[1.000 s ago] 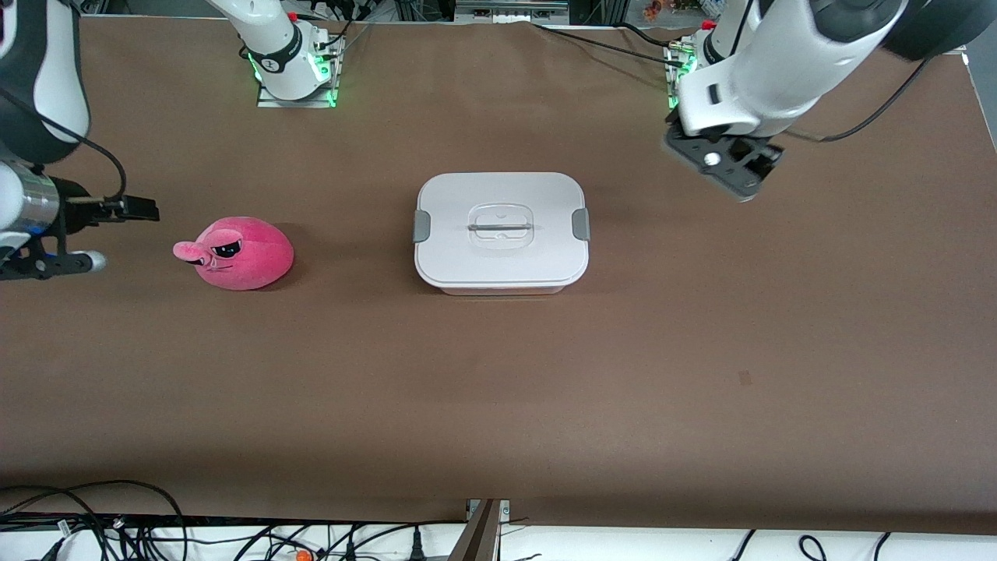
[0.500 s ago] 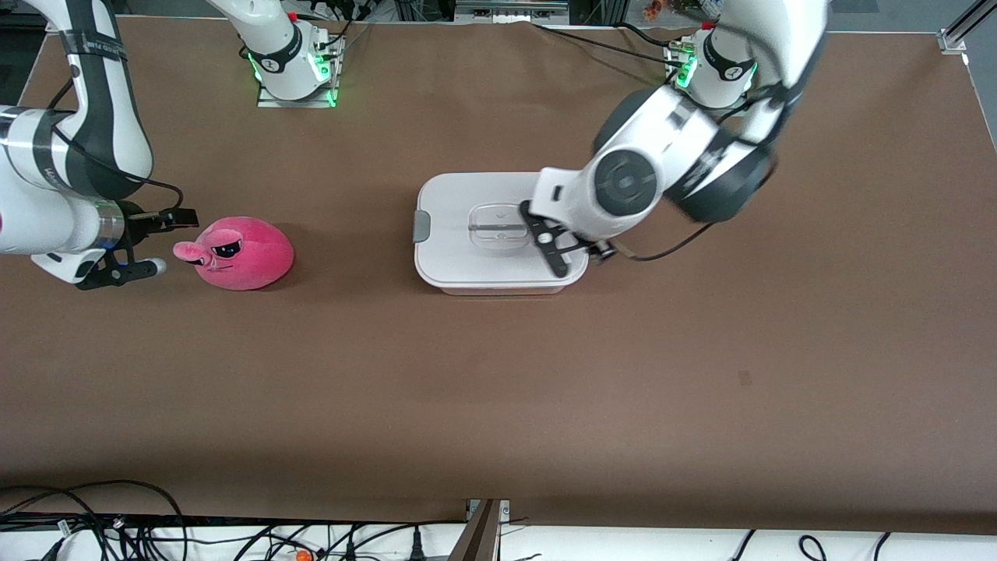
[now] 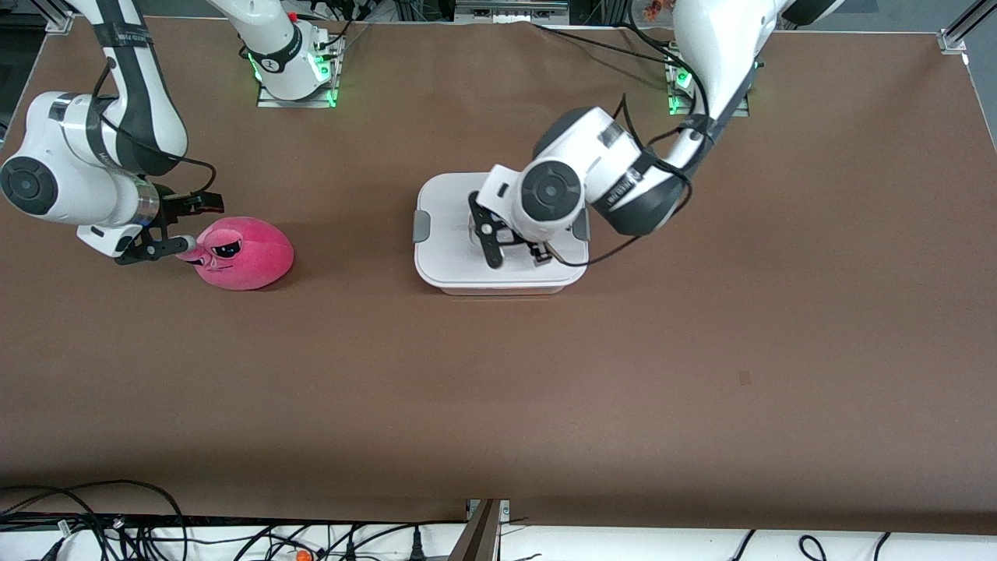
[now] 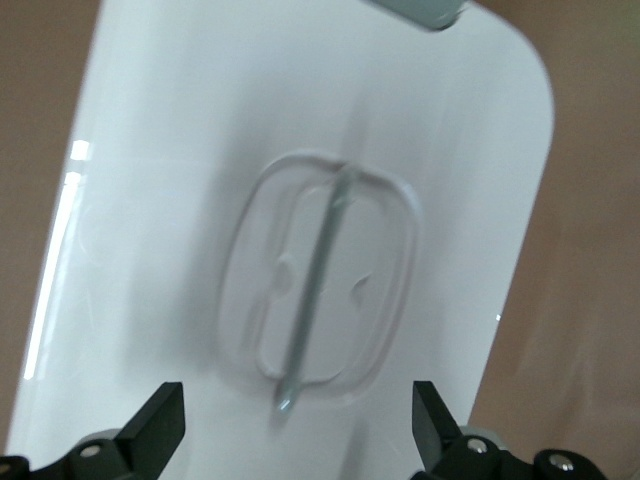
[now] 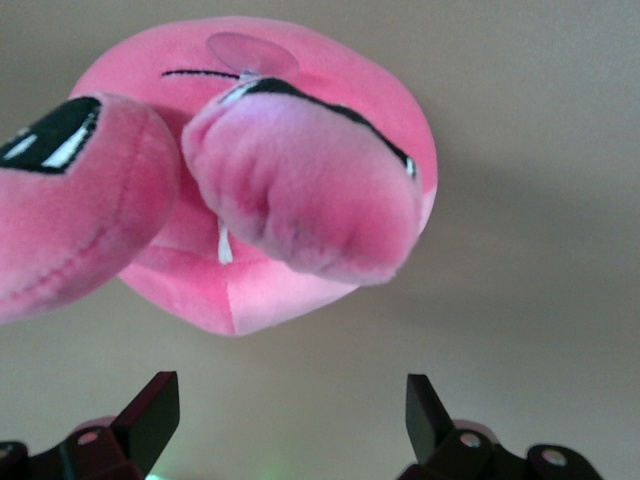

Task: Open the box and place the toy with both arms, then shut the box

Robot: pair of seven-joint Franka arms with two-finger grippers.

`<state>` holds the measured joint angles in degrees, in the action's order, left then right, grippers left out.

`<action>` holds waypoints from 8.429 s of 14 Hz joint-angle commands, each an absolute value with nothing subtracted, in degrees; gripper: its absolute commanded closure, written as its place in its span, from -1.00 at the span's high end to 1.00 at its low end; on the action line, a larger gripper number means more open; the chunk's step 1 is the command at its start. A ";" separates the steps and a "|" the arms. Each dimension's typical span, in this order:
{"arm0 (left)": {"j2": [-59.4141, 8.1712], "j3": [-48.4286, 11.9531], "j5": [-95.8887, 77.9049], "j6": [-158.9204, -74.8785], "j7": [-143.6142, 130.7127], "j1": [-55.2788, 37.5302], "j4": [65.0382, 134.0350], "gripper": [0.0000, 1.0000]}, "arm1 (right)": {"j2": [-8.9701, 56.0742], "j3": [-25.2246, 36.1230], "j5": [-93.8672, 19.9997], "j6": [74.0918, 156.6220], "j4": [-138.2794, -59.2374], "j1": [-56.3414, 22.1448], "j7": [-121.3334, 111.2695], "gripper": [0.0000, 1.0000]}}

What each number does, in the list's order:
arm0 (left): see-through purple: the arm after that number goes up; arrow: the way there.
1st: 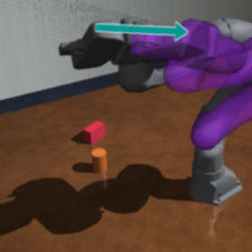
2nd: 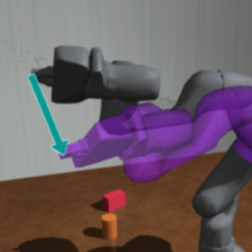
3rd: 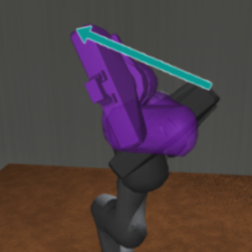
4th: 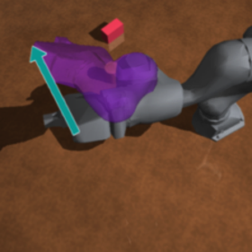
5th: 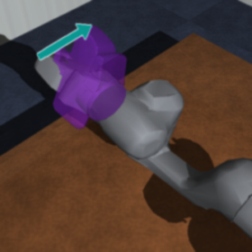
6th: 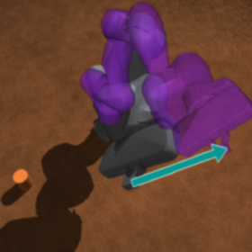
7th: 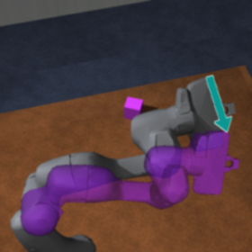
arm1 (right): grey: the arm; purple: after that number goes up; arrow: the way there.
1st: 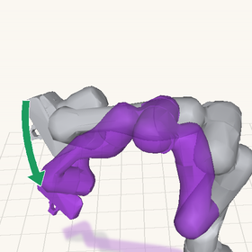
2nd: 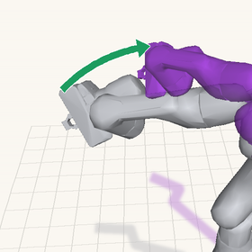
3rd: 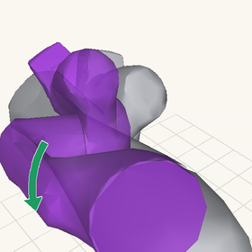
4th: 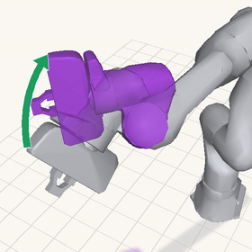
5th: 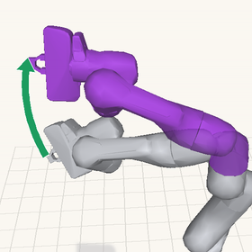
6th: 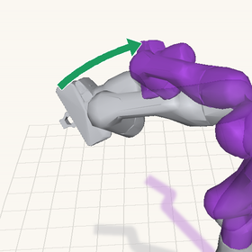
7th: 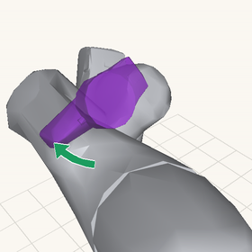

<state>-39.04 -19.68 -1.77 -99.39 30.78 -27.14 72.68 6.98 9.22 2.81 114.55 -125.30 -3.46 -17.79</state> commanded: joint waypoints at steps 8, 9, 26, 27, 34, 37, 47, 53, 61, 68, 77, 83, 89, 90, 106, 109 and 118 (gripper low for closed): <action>-39.64 -18.63 3.08 -105.47 33.40 -31.99 73.83 -0.28 | 11.77 5.63 0.45 130.33 -126.83 -3.69 -18.63 1.00; -39.64 -18.63 3.08 -105.29 33.40 -31.99 73.83 -0.67 | 12.21 5.19 0.18 131.39 -126.65 -3.60 -18.63 0.90; -28.04 -18.63 -2.99 -87.49 34.53 -24.45 72.42 -1.00 | 12.48 1.85 -0.09 125.19 -117.36 -4.83 -16.60 -1.00; -27.52 -18.37 -2.64 -83.80 36.02 -22.26 71.81 -1.00 | 12.39 1.15 -0.09 121.24 -114.64 -4.83 -17.83 -1.00; -26.81 -18.28 1.23 -75.94 57.53 -0.65 63.37 -1.00 | 12.57 -8.51 0.00 101.96 -97.75 -9.65 -20.83 -1.00; -26.81 -18.37 3.25 -76.11 64.15 3.16 63.28 -1.00 | 12.92 -9.49 4.11 101.60 -96.07 -19.65 -18.39 -1.00; -26.72 -18.46 4.66 -76.03 65.30 3.25 63.28 -1.00 | 23.72 -9.49 17.39 102.22 -90.36 -36.82 -10.99 -1.00; -26.81 -18.37 4.57 -76.03 65.30 3.34 63.28 -1.00 | 27.33 -9.67 15.48 102.04 -82.46 -39.80 9.10 1.00; -26.72 -18.37 4.31 -76.03 65.30 3.34 63.28 -1.00 | 23.03 -6.69 8.18 96.35 -79.10 -39.99 18.02 1.00; -26.72 -20.29 2.38 -76.03 65.04 0.36 63.28 -1.00 | 16.88 13.59 5.54 86.76 -78.49 -39.55 13.12 1.00; -36.63 -21.80 -2.80 -87.69 42.99 -20.72 63.72 -1.00 | 15.21 38.31 -3.87 81.31 -78.49 -39.29 -0.26 1.00; -43.94 -21.53 -3.78 -98.07 42.10 -25.58 64.34 -1.00 | 10.21 18.71 -2.55 77.88 -79.27 -20.46 0.88 1.00; -45.44 -21.45 -2.99 -99.32 42.89 -26.54 65.56 -1.00 | 0.46 4.04 -0.53 79.98 -86.04 -6.86 0.62 1.00; -45.61 -21.45 -2.99 -99.40 44.02 -26.46 66.35 -1.00 | -1.39 4.04 -0.61 79.72 -86.48 -6.77 0.44 1.00; -46.05 -21.45 -3.25 -104.32 42.62 -28.56 66.27 -1.00 | -1.15 4.57 0.88 78.05 -87.72 -6.59 0.44 1.00; -45.79 -21.36 -2.81 -104.06 42.89 -27.95 66.53 -1.00 | -0.70 4.57 0.79 77.87 -86.92 -6.59 0.78 1.00; -45.18 -21.45 -2.81 -100.20 44.47 -27.16 66.62 -1.00 | -0.62 4.57 0.88 78.13 -86.84 -6.42 0.44 1.00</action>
<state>-45.37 -21.56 -2.50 -100.64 43.09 -27.30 66.02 -1.15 5.05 0.46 78.40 -88.26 -7.07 0.13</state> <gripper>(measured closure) 0.930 0.000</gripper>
